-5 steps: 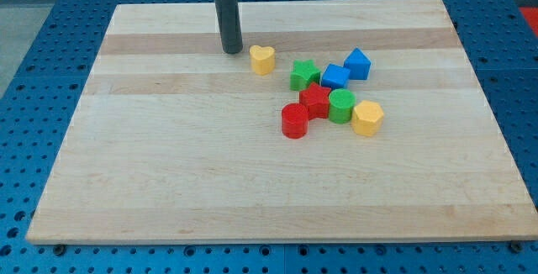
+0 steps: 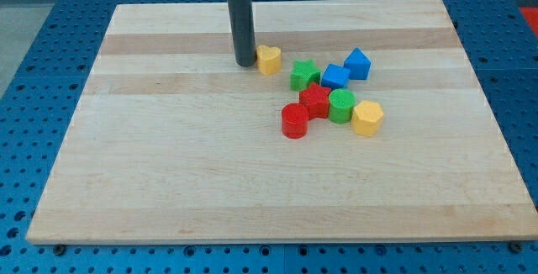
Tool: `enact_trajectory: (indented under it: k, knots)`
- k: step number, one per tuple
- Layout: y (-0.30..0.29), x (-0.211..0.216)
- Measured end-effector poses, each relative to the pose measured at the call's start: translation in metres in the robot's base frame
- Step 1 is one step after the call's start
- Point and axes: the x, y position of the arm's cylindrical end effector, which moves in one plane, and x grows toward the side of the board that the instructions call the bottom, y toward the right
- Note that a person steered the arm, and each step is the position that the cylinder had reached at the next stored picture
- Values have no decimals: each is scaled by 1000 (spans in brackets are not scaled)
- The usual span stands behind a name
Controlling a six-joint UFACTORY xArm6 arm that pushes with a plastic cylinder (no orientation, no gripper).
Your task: Move the yellow heart close to the green star
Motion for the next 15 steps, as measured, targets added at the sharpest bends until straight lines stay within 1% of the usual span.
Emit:
enact_trajectory:
  k: [1, 4, 5, 6, 7, 8, 9, 11, 15]
  knots:
    - [12, 0]
    - [15, 0]
    - [15, -7]
    - [15, -23]
    - [27, -35]
    - [45, -35]
    - [47, -35]
    - [47, -17]
    - [47, -21]
